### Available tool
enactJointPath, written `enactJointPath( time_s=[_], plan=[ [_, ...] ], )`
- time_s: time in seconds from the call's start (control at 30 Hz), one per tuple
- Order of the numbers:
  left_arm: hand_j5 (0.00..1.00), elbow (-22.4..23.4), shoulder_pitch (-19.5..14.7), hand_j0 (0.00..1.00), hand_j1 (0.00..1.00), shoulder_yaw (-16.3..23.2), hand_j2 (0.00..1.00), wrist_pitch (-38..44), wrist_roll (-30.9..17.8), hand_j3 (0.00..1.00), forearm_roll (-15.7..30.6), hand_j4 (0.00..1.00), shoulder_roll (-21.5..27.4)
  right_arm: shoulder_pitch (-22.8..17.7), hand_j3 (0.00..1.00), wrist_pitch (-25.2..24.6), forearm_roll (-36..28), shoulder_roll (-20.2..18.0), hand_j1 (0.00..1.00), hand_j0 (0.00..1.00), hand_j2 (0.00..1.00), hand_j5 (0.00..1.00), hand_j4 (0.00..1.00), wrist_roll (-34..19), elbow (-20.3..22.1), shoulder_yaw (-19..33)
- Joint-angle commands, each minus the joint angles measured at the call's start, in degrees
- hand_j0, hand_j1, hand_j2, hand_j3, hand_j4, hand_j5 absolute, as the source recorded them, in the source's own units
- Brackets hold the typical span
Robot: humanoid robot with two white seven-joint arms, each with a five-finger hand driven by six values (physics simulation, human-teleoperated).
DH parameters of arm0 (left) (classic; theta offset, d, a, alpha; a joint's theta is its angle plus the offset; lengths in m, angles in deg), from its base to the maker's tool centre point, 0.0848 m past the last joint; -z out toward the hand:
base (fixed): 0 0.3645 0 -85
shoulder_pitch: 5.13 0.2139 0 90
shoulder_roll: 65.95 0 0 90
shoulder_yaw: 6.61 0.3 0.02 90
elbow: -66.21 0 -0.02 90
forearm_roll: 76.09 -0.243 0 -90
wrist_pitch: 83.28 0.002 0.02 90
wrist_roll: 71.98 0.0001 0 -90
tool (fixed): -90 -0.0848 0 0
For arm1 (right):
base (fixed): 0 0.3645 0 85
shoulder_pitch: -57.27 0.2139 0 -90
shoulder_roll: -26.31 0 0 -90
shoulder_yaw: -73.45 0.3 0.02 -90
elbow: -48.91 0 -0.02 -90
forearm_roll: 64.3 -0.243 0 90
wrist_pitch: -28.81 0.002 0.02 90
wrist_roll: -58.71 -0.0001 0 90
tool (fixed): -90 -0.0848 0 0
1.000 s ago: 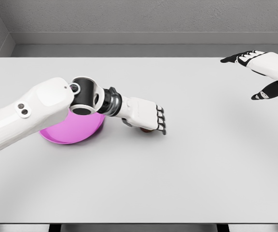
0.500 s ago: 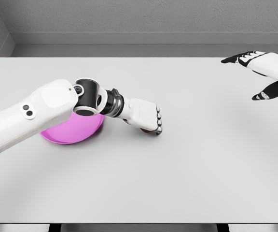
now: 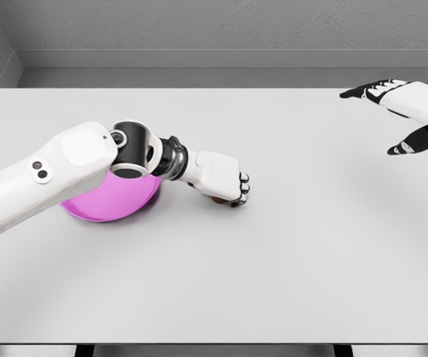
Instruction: Put the apple on the plate with both arms
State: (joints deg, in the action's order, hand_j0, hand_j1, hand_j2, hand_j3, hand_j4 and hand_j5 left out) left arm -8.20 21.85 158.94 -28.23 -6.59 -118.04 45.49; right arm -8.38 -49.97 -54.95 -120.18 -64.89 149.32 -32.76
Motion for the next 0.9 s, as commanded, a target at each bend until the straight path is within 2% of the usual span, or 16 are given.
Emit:
enactJointPath(
  time_s=[0.0,0.17,0.23,0.3,0.43,0.5,0.63,0.7,0.87],
  plan=[
    [0.04,0.06,0.0,0.04,0.04,-0.66,0.04,-0.05,0.36,0.04,2.84,0.04,0.45,0.0,1.0,-0.14,-0.21,-0.11,1.0,1.0,1.0,1.0,1.0,0.02,0.05,-0.05],
    [0.04,0.06,0.0,0.04,0.04,-2.16,0.04,-0.05,0.36,0.04,10.4,0.04,2.73,0.09,1.0,-0.06,-0.13,-0.11,1.0,1.0,1.0,1.0,1.0,0.02,0.05,0.04],
    [0.04,0.06,0.44,0.04,0.04,-6.2,0.04,-0.05,0.36,0.04,11.37,0.04,2.82,0.09,1.0,-0.06,-0.21,-0.11,1.0,1.0,1.0,1.0,1.0,0.11,0.05,0.04],
    [0.04,-0.21,0.44,0.04,0.04,-8.22,0.04,-0.05,0.27,0.04,12.77,0.04,3.52,0.09,1.0,-0.06,-0.13,-0.11,1.0,1.0,1.0,1.0,1.0,0.02,-0.04,-0.05],
    [0.05,-0.91,0.97,0.05,0.05,-14.02,0.05,-0.05,0.18,0.05,14.88,0.05,11.51,0.09,1.0,-0.06,-0.13,-0.02,1.0,1.0,1.0,1.0,1.0,0.02,0.05,0.04],
    [0.05,-3.98,2.2,0.05,0.05,-16.57,0.05,-0.05,0.27,0.05,15.41,0.05,15.56,0.09,1.0,-0.06,-0.13,-0.11,1.0,1.0,1.0,1.0,1.0,0.02,0.05,0.04],
    [0.05,-6.18,3.69,0.05,0.05,-16.92,0.05,-0.05,0.18,0.05,18.05,0.05,25.67,0.09,1.0,-0.06,-0.13,-0.11,1.0,1.0,1.0,1.0,1.0,0.02,0.05,0.04],
    [0.05,-6.27,7.12,0.05,0.05,-18.94,0.05,-0.05,0.18,0.05,18.75,0.05,28.48,0.09,1.0,-0.06,-0.13,-0.11,1.0,1.0,1.0,1.0,1.0,0.02,0.05,0.04],
    [0.06,-6.1,10.19,0.06,0.06,-19.38,0.06,-0.05,0.18,0.06,18.84,0.06,30.94,0.09,1.0,-0.06,-0.13,-0.11,1.0,1.0,1.0,1.0,1.0,0.02,0.05,0.04]
  ],
)
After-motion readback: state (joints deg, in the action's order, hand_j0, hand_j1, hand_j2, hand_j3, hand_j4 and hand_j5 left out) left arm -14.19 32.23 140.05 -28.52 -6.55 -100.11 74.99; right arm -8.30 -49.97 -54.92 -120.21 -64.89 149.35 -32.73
